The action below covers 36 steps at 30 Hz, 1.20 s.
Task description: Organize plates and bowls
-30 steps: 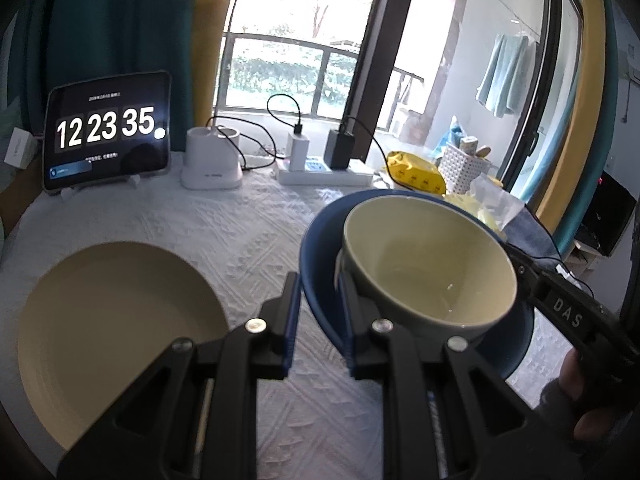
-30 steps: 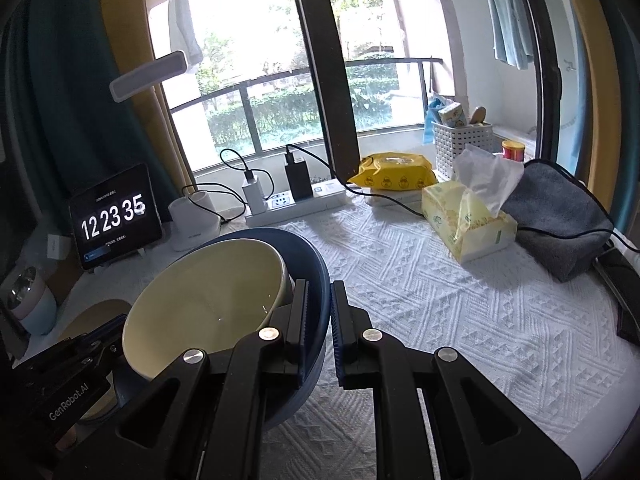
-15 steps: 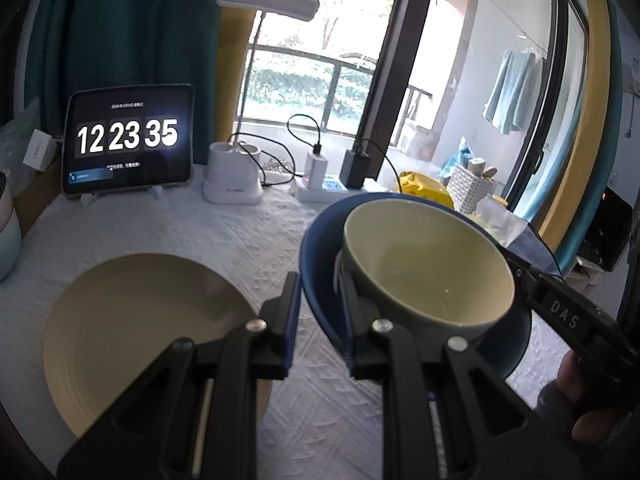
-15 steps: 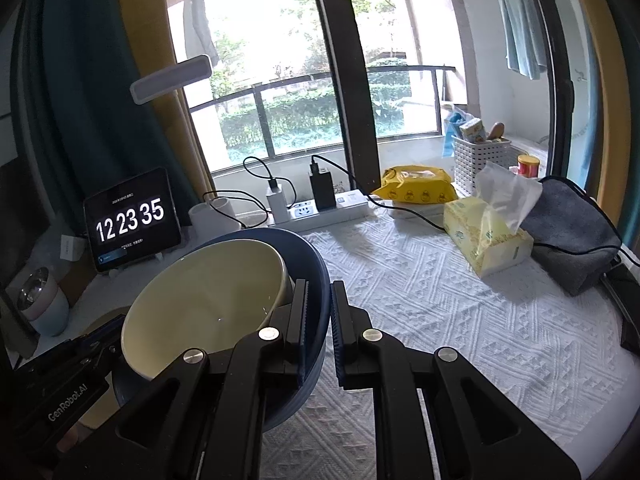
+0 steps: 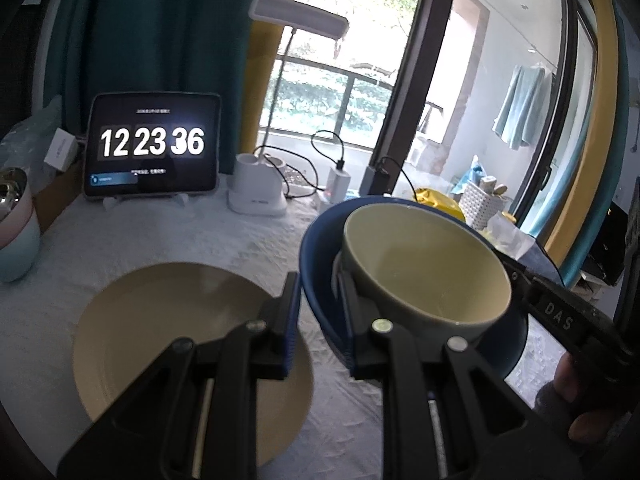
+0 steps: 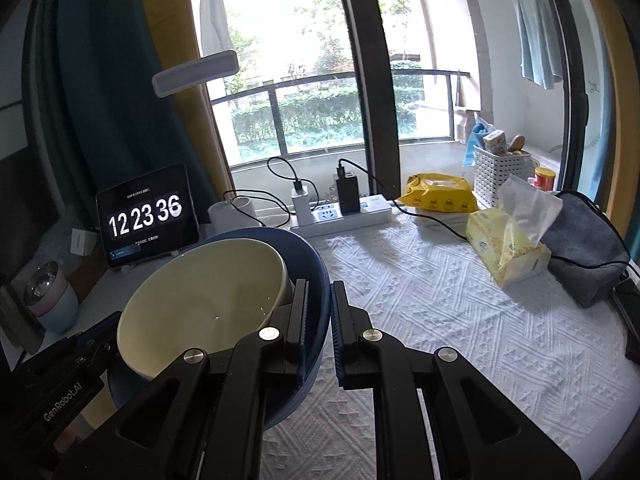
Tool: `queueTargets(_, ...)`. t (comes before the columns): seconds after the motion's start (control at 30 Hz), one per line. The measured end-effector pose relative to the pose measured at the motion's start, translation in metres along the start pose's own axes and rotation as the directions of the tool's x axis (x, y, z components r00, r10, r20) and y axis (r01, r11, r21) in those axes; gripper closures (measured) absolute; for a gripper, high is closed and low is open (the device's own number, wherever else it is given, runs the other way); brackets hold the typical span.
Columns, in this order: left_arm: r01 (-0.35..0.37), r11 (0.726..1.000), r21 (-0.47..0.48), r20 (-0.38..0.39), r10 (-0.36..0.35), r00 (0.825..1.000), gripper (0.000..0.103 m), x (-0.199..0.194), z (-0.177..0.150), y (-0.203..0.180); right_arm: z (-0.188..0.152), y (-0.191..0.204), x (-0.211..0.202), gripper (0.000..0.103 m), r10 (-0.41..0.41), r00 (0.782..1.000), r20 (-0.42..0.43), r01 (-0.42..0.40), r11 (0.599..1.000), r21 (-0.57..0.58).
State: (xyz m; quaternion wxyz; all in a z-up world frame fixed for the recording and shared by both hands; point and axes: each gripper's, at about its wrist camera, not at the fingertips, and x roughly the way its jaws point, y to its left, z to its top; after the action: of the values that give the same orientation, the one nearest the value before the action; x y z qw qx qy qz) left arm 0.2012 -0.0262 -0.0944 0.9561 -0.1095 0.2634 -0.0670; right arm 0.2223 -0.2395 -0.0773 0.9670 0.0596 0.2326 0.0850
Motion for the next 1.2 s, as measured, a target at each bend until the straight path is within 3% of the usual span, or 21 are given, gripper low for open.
queueTargets(1.2, -0.132, 0.989, -0.067, 0.024, 0.134, 0.991, 0.085, -0.023, 0.001, 0.078, -0.009, 0.082, 0.041, 0.090, 0.114, 0.989, -0.092, -0.120, 0.990, -0.070)
